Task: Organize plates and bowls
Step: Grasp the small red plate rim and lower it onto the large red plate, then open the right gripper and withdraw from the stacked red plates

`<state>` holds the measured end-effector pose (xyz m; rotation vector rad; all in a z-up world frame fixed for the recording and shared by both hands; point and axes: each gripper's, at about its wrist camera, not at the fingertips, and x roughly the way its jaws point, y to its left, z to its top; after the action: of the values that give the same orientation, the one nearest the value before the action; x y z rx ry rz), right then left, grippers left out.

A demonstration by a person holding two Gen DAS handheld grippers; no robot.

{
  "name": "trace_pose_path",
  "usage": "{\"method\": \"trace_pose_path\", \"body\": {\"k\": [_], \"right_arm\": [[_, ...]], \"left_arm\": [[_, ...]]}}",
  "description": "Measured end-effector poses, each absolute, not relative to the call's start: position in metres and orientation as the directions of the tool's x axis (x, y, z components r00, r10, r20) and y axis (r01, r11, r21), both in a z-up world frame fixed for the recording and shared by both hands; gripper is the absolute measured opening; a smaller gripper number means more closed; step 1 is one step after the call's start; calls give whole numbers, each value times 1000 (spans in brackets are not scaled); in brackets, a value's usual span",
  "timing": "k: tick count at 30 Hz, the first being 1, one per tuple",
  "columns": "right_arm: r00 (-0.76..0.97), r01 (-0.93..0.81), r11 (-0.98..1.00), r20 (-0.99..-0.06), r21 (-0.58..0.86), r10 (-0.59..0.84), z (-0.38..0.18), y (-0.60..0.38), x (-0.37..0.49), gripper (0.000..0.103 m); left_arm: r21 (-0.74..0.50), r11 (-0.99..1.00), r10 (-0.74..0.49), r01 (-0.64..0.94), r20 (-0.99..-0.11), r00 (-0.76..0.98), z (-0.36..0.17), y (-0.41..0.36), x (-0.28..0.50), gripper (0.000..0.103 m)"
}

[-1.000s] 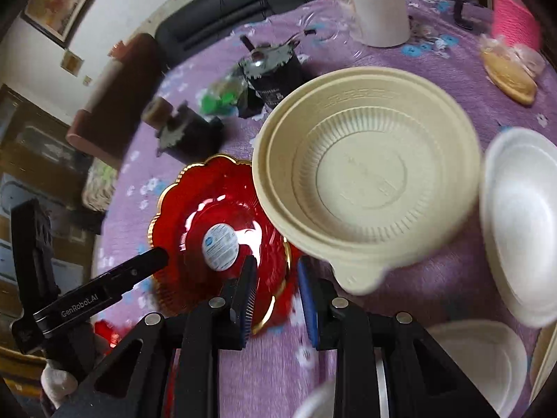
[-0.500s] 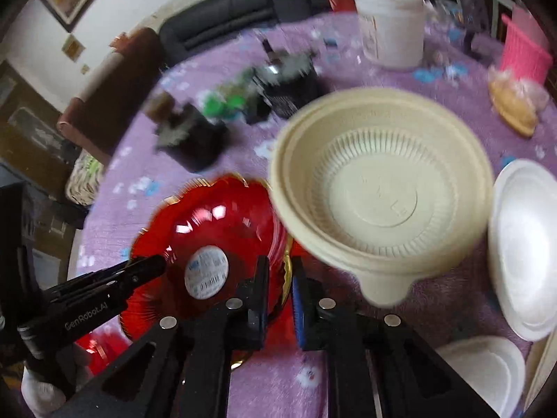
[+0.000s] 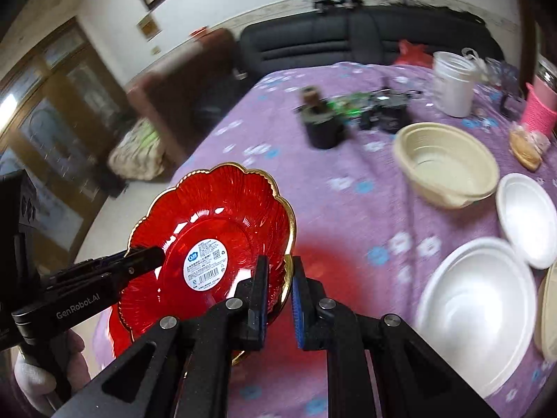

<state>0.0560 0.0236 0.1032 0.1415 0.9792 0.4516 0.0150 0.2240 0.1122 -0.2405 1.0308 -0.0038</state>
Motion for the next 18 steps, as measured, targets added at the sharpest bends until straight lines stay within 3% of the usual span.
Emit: {"method": "trace_pose_path", "body": {"k": [16, 18], "right_arm": [[382, -406, 876, -822, 262, 423, 37, 114, 11, 14], [390, -420, 873, -820, 246, 419, 37, 119, 8, 17]], "left_arm": [[-153, 945, -1, -288, -884, 468, 42, 291, -42, 30], [-136, 945, 25, -298, -877, 480, 46, 292, -41, 37]]}}
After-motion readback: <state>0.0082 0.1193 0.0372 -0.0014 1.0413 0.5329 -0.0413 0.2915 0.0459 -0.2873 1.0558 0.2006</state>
